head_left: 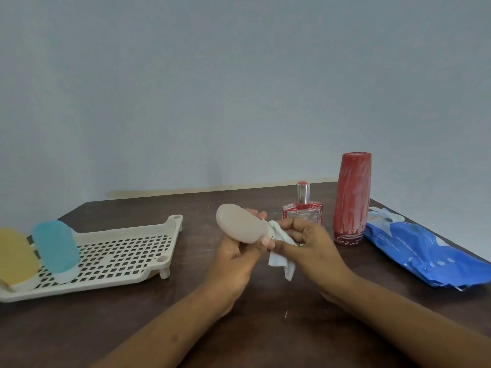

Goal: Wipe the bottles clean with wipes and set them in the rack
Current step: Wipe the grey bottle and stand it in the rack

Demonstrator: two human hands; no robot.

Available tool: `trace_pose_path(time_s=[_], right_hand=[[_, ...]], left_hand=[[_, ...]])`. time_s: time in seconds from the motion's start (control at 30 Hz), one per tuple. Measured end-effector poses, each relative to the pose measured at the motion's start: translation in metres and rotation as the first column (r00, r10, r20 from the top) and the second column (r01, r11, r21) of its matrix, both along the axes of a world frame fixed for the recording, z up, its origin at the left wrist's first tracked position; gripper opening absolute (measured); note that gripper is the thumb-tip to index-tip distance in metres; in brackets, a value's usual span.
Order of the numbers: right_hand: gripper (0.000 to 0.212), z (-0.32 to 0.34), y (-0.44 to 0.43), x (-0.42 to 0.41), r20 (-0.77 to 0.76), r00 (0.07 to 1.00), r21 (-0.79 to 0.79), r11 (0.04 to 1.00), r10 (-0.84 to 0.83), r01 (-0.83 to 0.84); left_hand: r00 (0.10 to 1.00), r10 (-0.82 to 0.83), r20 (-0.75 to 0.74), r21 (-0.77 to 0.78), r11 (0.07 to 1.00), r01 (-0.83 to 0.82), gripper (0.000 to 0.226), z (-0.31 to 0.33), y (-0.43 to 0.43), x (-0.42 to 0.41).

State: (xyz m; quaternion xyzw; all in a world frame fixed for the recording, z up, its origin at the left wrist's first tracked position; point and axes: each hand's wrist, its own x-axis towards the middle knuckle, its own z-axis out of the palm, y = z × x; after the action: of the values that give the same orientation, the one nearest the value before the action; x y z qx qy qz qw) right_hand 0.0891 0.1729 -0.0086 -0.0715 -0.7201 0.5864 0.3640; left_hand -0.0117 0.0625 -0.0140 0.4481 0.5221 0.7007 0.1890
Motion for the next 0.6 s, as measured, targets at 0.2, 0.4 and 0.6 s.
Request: trace_pose_path(time_s=[0.2,0.4,0.6], right_hand=[[0.031,-0.0026,-0.0021,0.0002,-0.033,0.999,-0.043,0.999,0.011,-0.012],[0.032,-0.0033,-0.0054,-0.0002,0.030,0.968,-0.100,0.964,0.249,-0.245],[0.031,-0.0058,-0.0003,-0.0016,0.012,0.994,-0.067,0.991,0.113,-0.112]], left_hand=[[0.999,0.041,-0.033,0.042,0.998,-0.039,0.047,-0.0030,0.0002,0.0009],[0.995,0.014,-0.097,0.022,1.000,-0.012,0.052,-0.0038,-0.0019,-0.0017],[0.990,0.051,-0.135,0.051,0.998,-0.045,0.047,-0.0059,0.0002,-0.0029]])
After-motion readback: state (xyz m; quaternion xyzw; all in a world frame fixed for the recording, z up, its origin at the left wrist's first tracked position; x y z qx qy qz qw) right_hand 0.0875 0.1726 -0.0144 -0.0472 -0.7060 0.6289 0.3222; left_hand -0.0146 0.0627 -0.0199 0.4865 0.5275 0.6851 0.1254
